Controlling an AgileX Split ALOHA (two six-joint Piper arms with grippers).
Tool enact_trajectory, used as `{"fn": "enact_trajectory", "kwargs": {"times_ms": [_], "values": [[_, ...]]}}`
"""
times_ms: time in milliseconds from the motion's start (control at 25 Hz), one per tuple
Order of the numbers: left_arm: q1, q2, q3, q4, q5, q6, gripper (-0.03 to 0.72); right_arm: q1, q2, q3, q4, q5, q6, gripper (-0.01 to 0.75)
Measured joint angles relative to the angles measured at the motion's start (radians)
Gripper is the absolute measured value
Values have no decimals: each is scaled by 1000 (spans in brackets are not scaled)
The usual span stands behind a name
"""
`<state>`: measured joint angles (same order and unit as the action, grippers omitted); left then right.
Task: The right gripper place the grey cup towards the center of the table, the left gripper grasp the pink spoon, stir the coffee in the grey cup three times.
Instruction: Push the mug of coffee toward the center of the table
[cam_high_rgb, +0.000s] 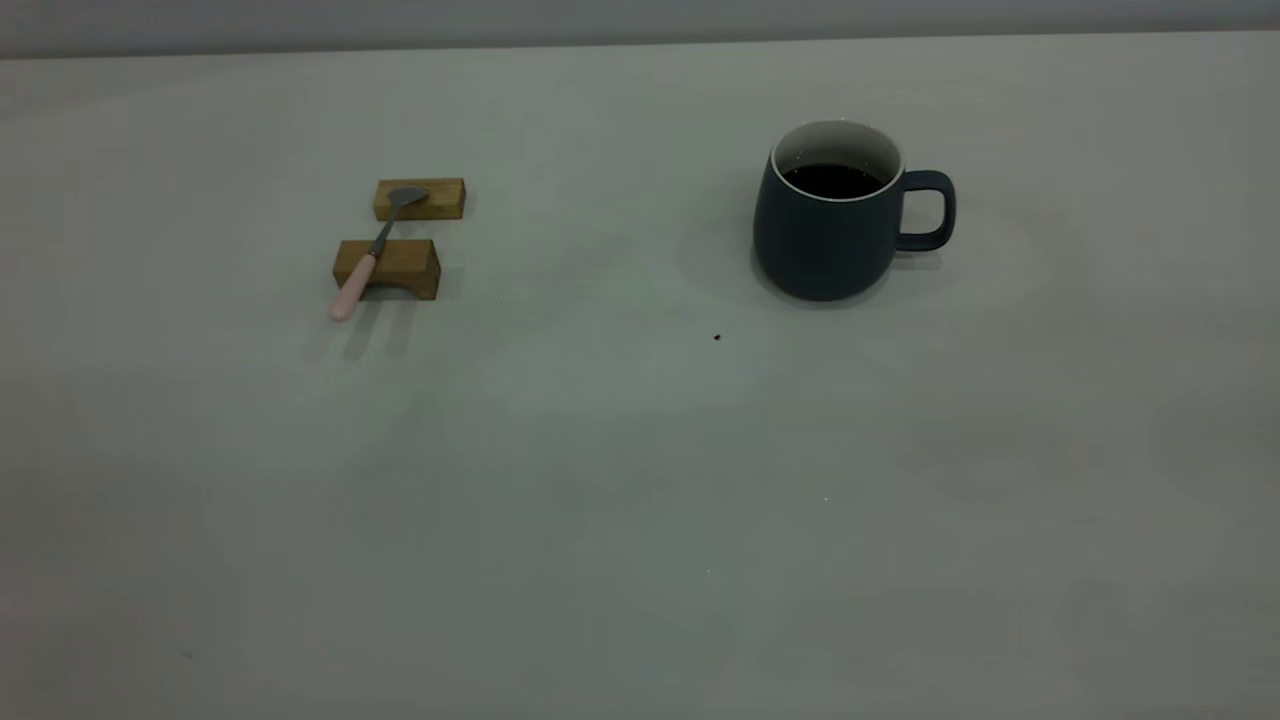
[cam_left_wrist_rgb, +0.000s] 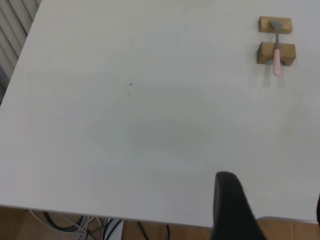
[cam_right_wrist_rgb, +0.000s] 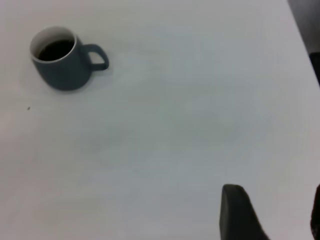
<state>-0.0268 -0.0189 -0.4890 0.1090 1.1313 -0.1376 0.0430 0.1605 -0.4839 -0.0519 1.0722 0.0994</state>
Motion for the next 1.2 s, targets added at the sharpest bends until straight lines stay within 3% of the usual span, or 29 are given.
{"fn": "enact_trajectory", "kwargs": {"times_ms": [240, 400, 520, 840, 1200], "values": [[0, 0, 0, 0, 0, 0, 476, 0, 289, -6, 52, -259, -159, 494], [0, 0, 0, 0, 0, 0, 476, 0, 526, -7, 139, -464, -353, 569], [0, 0, 0, 0, 0, 0, 476, 0, 724, -38, 244, -572, -511, 581], [0, 0, 0, 0, 0, 0, 476, 3, 1233, -254, 497, -628, -1012, 582], [0, 0, 0, 0, 0, 0, 476, 86, 1715, -513, 639, -705, -1468, 582]]}}
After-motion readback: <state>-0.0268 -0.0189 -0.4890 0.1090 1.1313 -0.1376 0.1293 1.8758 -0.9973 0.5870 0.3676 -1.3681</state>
